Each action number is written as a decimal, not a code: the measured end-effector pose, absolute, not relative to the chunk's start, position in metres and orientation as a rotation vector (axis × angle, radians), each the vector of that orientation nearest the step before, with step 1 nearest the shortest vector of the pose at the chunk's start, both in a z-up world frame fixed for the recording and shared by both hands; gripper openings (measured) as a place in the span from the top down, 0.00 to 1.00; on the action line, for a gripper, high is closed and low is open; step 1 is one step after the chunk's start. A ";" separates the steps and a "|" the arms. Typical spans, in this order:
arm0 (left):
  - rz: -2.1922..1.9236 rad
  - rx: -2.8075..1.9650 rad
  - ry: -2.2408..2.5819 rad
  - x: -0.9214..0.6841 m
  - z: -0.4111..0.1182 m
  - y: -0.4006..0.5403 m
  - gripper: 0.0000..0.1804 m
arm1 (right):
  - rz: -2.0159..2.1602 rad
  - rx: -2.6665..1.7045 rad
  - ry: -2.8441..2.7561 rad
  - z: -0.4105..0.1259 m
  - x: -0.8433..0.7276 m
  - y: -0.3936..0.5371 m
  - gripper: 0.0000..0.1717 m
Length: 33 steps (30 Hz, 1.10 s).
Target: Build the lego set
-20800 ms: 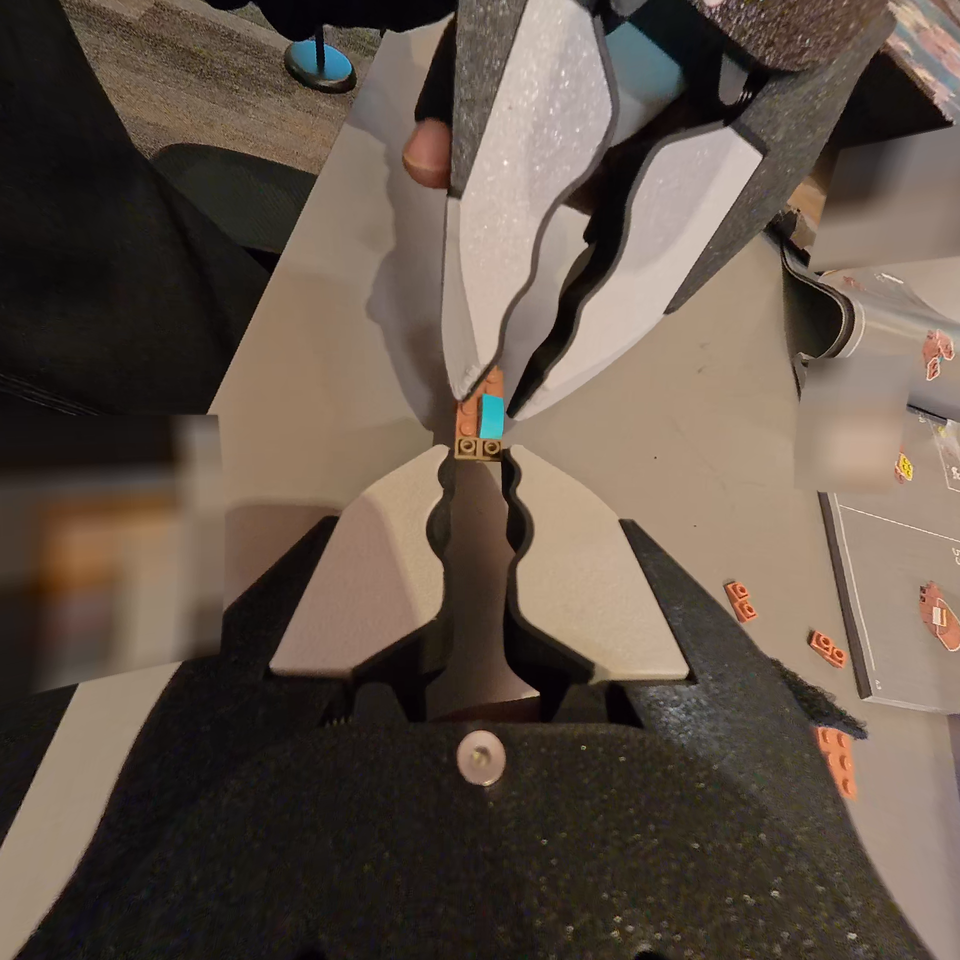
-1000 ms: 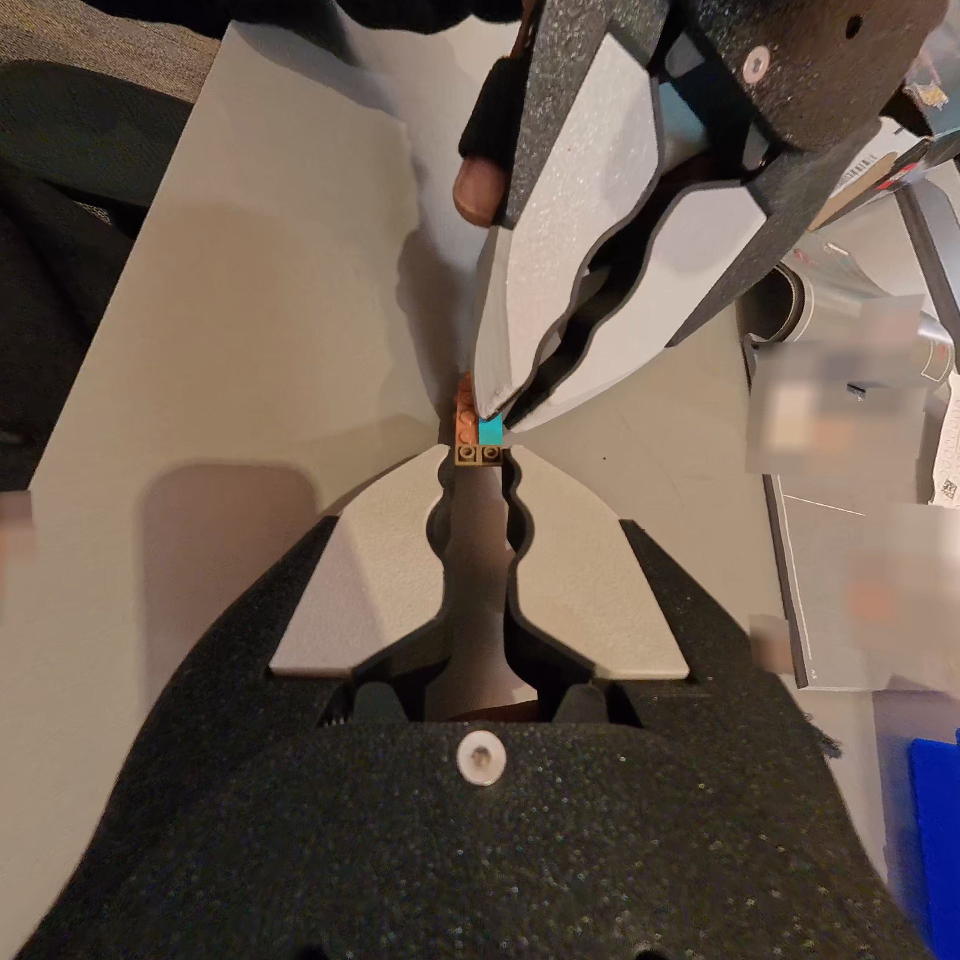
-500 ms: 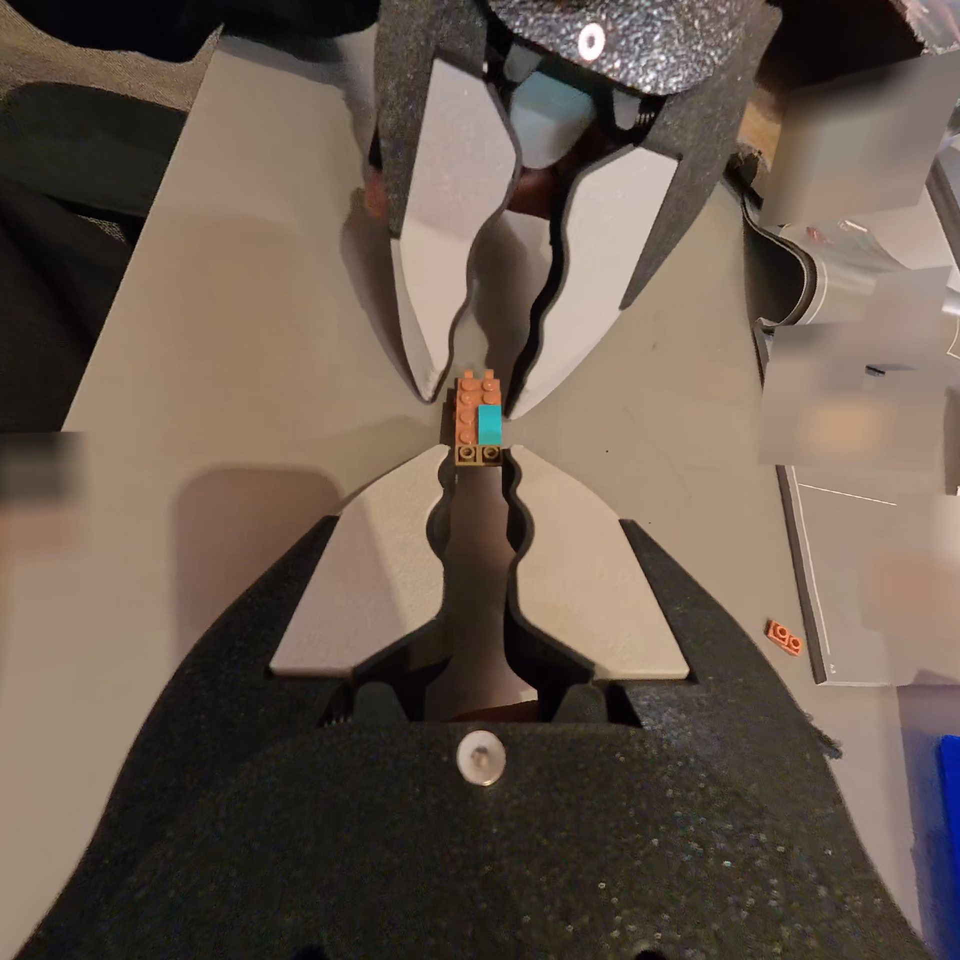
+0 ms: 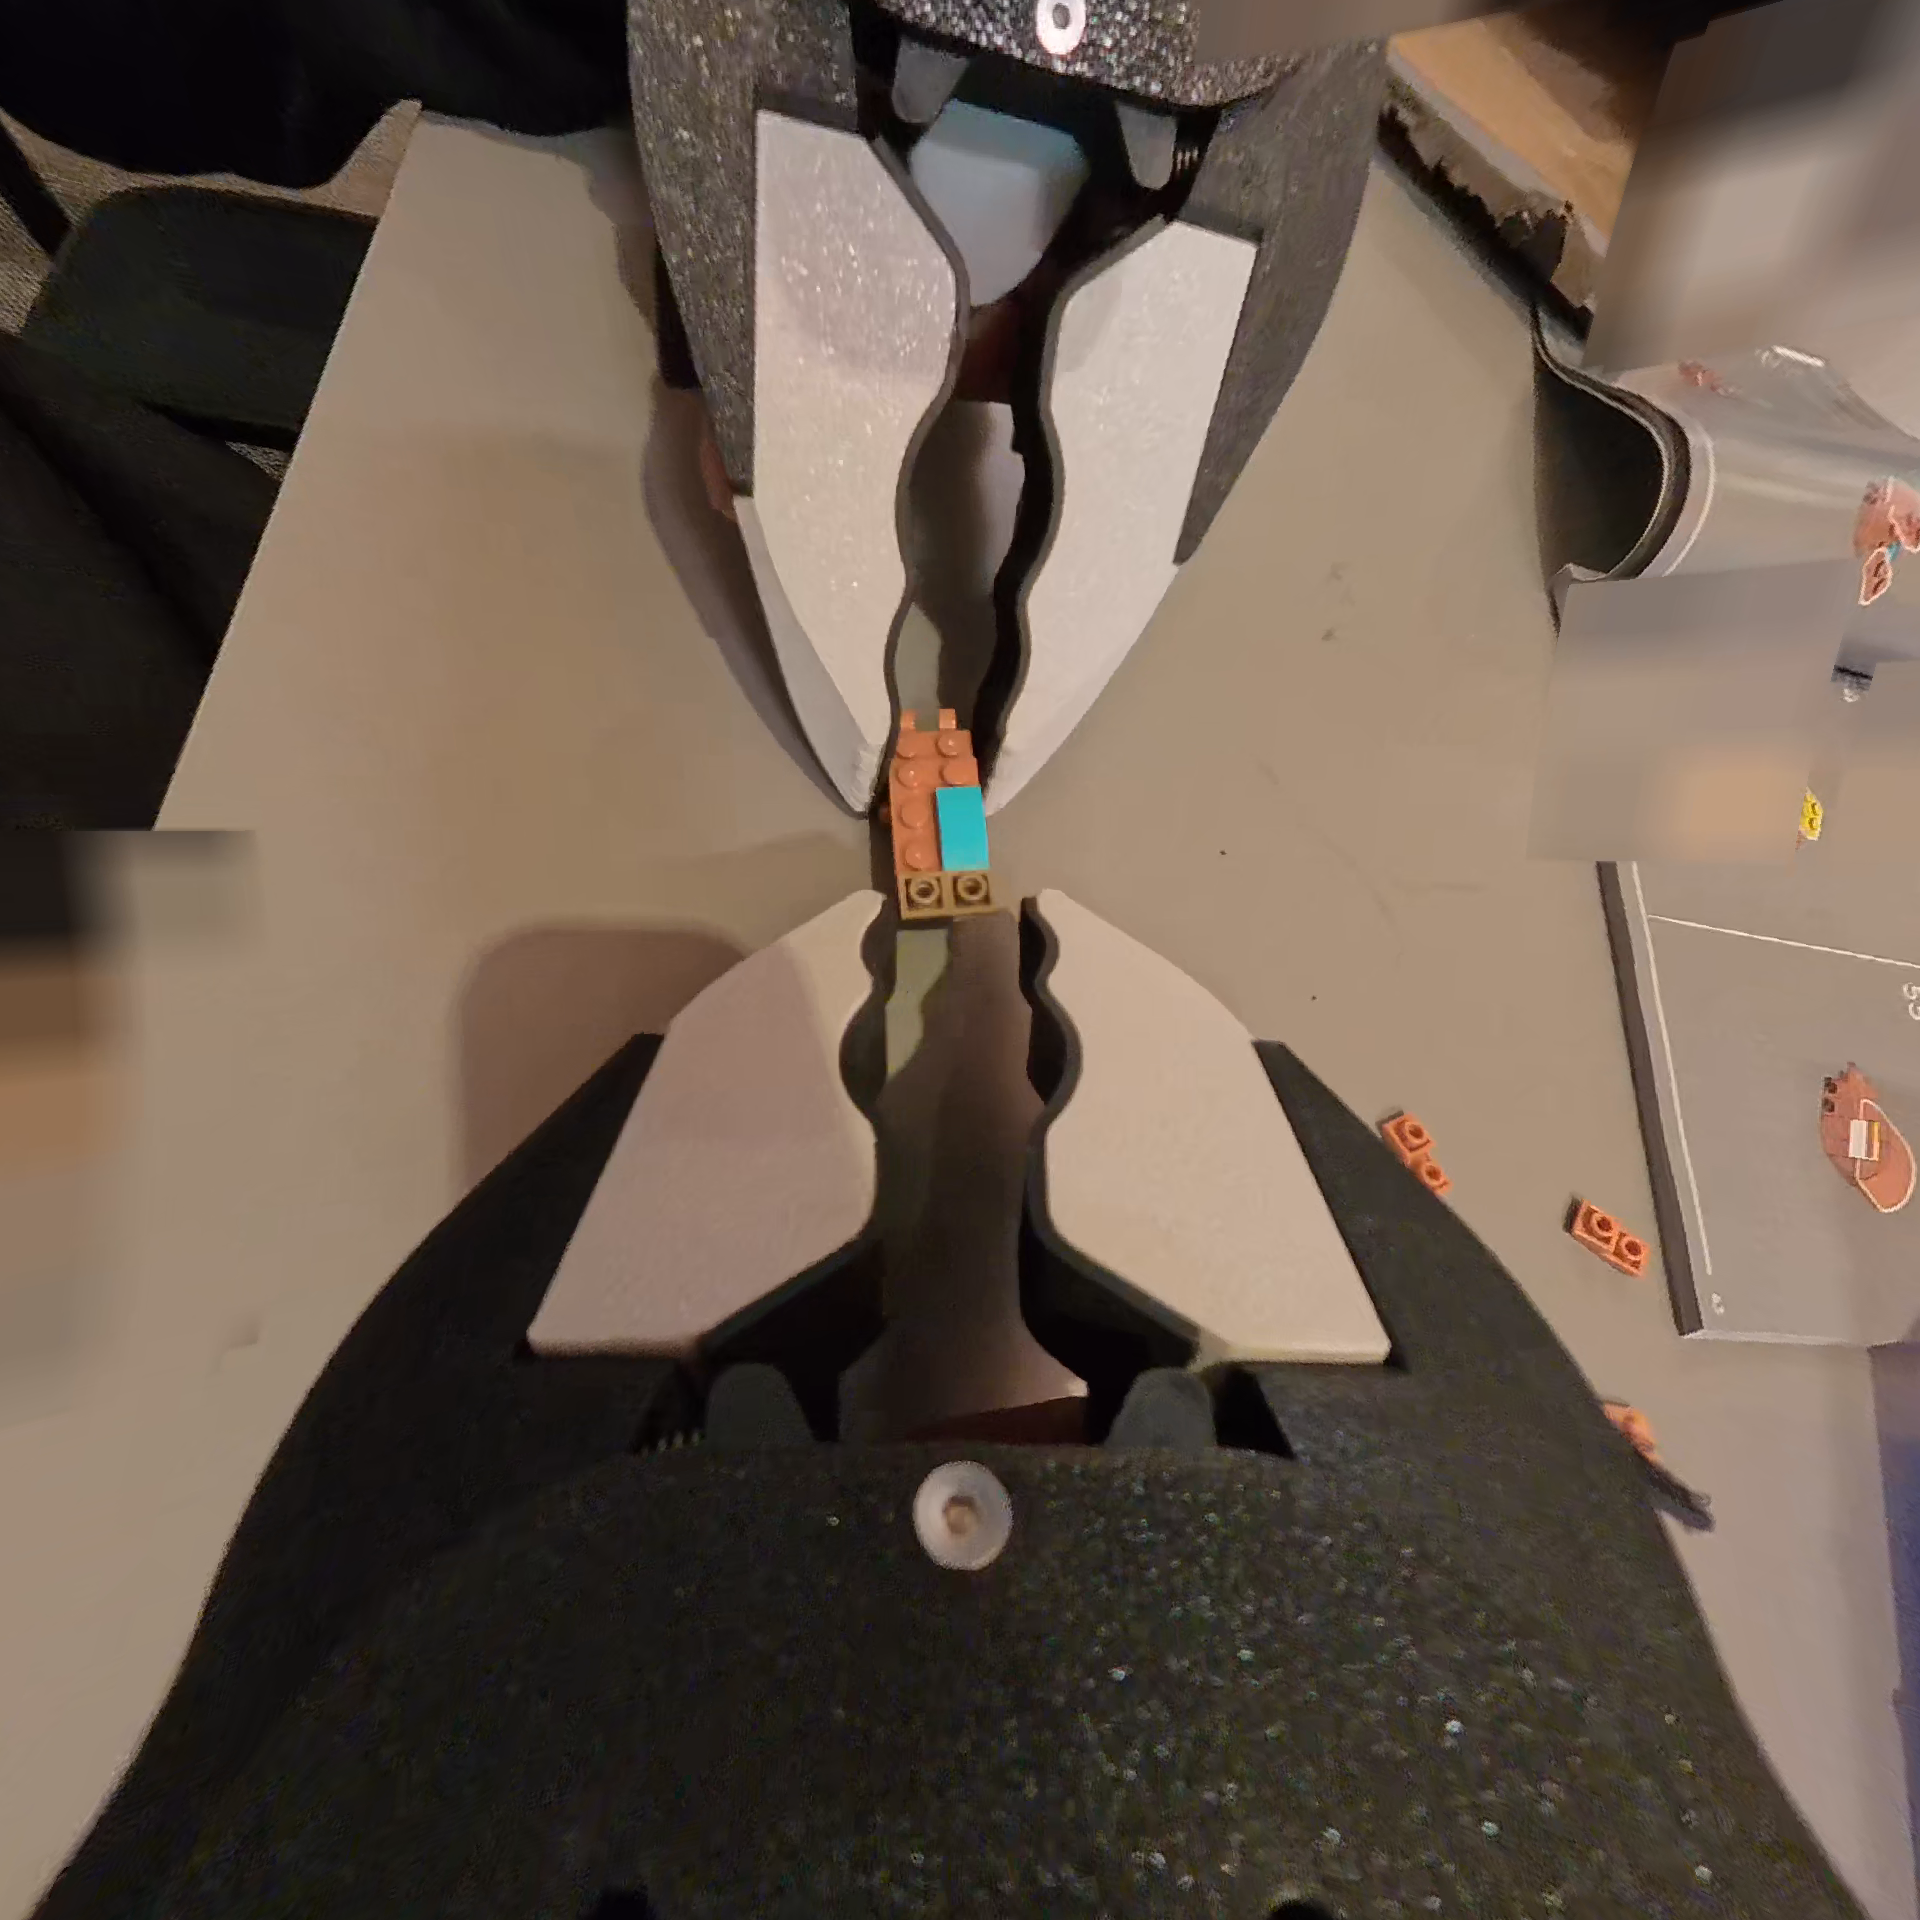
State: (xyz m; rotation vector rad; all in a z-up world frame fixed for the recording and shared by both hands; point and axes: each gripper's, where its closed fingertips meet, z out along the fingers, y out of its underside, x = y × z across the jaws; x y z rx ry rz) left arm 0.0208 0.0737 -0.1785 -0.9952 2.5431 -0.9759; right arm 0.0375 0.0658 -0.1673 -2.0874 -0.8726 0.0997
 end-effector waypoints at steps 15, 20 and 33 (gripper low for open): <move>-0.853 -1.101 2.392 0.022 -0.178 0.075 0.90 | 0.272 -2.101 -0.679 -0.139 0.041 0.075 0.87; -0.829 -1.121 2.413 0.022 -0.178 0.078 0.90 | 0.316 -2.188 -0.703 -0.147 0.037 0.078 0.88; -0.748 -1.082 2.447 0.017 -0.178 0.081 0.90 | 0.345 -2.315 -0.716 -0.162 0.028 0.087 0.91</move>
